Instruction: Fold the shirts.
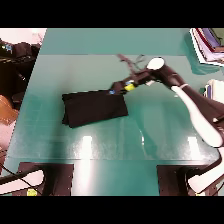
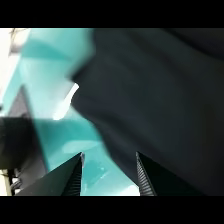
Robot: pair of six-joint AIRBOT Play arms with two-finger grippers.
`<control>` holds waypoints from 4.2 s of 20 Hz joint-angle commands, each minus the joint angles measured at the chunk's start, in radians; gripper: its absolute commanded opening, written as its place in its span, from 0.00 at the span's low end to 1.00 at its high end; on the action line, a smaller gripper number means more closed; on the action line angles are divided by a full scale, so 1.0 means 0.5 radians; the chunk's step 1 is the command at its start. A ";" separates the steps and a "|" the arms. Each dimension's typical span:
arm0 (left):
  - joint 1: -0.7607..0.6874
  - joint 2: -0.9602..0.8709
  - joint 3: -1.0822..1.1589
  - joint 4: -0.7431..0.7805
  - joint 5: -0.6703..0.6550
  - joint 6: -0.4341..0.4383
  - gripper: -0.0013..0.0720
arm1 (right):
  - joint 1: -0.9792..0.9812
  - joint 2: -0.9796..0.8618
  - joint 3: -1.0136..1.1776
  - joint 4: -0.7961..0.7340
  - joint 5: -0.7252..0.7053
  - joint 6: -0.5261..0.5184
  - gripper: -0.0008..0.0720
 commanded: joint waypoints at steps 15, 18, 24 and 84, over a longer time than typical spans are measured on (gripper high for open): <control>-0.294 0.002 0.001 -0.057 0.090 0.001 0.05 | 0.024 -0.330 -0.206 0.166 -0.297 0.150 0.66; -0.372 0.002 0.001 -0.058 0.091 -0.001 0.05 | 0.109 -0.418 0.024 0.195 -0.287 0.133 0.19; -0.590 0.002 0.001 -0.057 0.141 -0.002 0.05 | -0.075 -0.254 0.213 0.070 -0.249 0.117 0.04; -0.741 0.002 0.002 -0.104 0.085 0.050 0.05 | -1.981 1.663 -0.533 -1.055 0.050 0.777 0.85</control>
